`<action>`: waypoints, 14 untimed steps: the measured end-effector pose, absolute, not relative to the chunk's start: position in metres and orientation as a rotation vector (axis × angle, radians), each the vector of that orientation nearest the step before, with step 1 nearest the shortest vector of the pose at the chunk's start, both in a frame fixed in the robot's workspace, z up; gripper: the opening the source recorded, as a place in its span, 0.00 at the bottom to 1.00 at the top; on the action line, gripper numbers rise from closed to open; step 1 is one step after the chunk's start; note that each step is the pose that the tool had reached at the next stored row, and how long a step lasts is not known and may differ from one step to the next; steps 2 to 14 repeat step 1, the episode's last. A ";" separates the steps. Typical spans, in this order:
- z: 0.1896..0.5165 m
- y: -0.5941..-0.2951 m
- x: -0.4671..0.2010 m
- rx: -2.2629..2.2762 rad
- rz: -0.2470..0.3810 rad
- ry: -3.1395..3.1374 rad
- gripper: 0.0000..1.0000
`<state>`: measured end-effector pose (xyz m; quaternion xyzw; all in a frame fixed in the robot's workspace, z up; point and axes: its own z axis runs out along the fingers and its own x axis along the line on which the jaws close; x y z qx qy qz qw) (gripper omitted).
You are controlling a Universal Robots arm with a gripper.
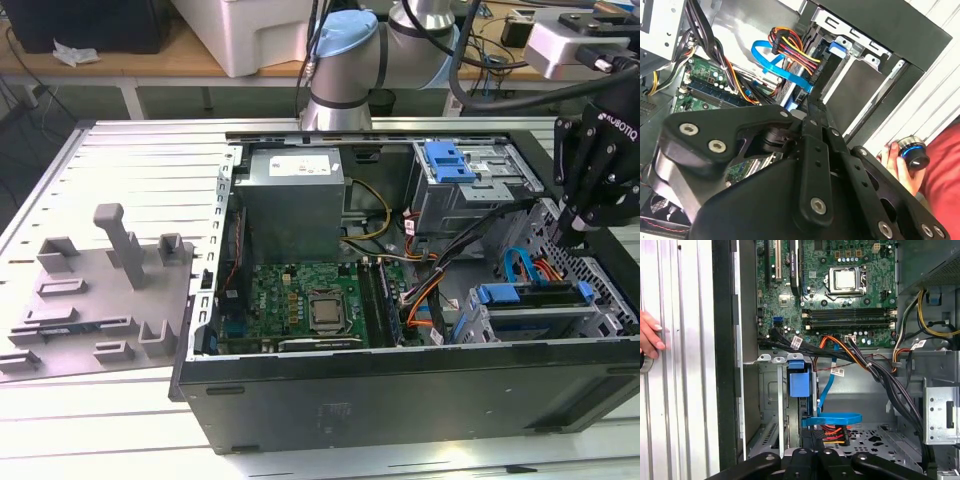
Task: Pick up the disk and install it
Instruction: 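Insert the second disk wire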
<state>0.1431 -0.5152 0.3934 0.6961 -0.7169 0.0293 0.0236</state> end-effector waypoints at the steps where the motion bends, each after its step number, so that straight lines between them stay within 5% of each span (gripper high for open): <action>1: 0.393 -0.515 0.143 2.155 0.091 -2.219 0.11; 14: 0.393 -0.515 0.143 2.155 0.091 -2.219 0.11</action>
